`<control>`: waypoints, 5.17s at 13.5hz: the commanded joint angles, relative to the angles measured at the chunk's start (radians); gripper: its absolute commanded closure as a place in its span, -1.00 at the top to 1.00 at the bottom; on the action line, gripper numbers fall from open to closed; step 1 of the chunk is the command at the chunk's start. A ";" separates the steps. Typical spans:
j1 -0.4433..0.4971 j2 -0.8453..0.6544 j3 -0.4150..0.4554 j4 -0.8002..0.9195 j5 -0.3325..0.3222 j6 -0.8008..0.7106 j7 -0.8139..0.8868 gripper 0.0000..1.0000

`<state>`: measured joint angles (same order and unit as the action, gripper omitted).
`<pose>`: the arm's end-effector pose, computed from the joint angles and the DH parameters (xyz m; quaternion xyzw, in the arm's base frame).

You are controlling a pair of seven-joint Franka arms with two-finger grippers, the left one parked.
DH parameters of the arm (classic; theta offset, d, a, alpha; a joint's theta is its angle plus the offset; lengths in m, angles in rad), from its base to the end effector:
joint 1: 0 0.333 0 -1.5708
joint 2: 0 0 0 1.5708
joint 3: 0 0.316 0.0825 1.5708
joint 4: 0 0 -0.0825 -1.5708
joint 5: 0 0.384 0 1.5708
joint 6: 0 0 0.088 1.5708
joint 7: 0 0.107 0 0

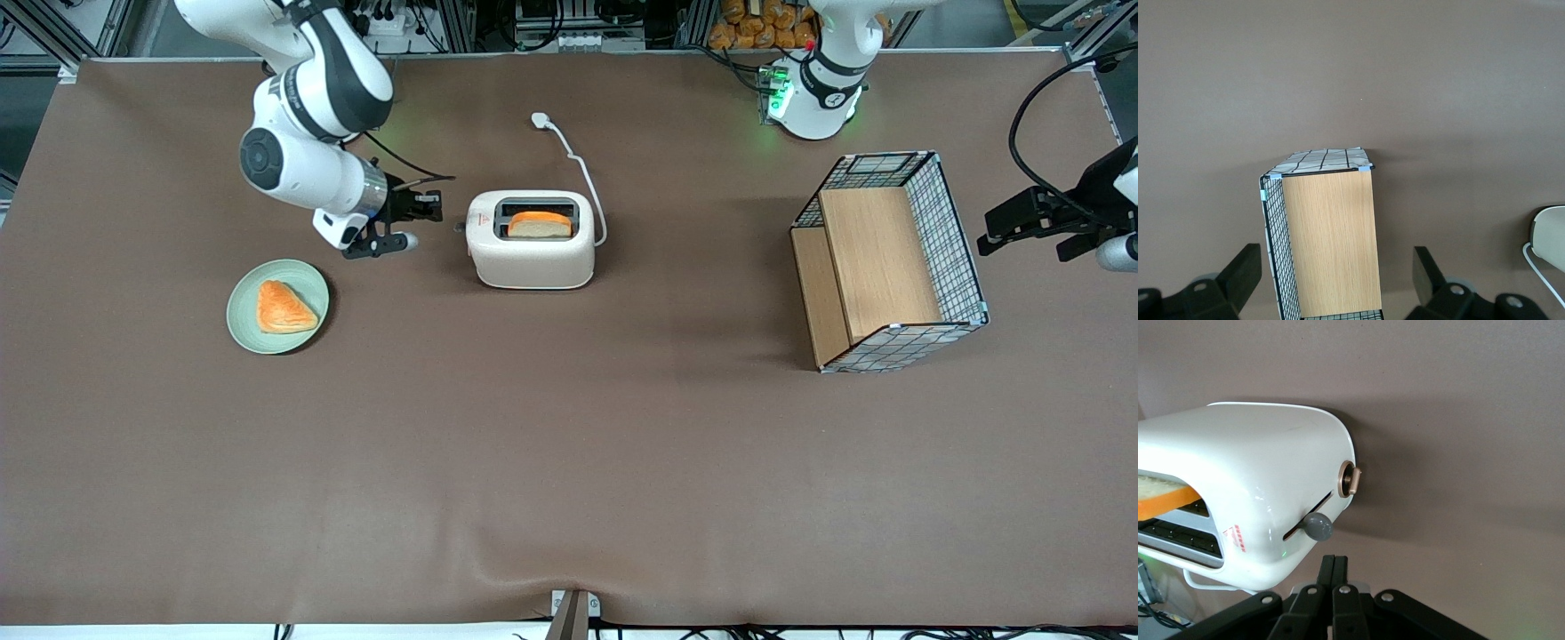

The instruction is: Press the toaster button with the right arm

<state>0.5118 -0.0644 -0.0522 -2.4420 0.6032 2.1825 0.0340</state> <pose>0.4007 0.2219 0.3160 -0.9693 -0.0117 0.1460 0.1973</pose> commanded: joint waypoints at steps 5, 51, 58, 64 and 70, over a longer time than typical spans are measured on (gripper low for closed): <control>0.007 0.021 0.009 -0.045 0.141 0.103 -0.120 -1.00; 0.099 0.226 0.009 -0.042 0.400 0.333 -0.378 -1.00; 0.085 0.201 0.005 -0.042 0.395 0.312 -0.384 -1.00; 0.057 0.193 0.003 -0.043 0.383 0.292 -0.394 -1.00; -0.080 0.127 0.002 -0.040 0.201 0.122 -0.391 -1.00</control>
<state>0.5007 0.0978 -0.0567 -2.4706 0.8724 2.3394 -0.3020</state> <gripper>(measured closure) 0.991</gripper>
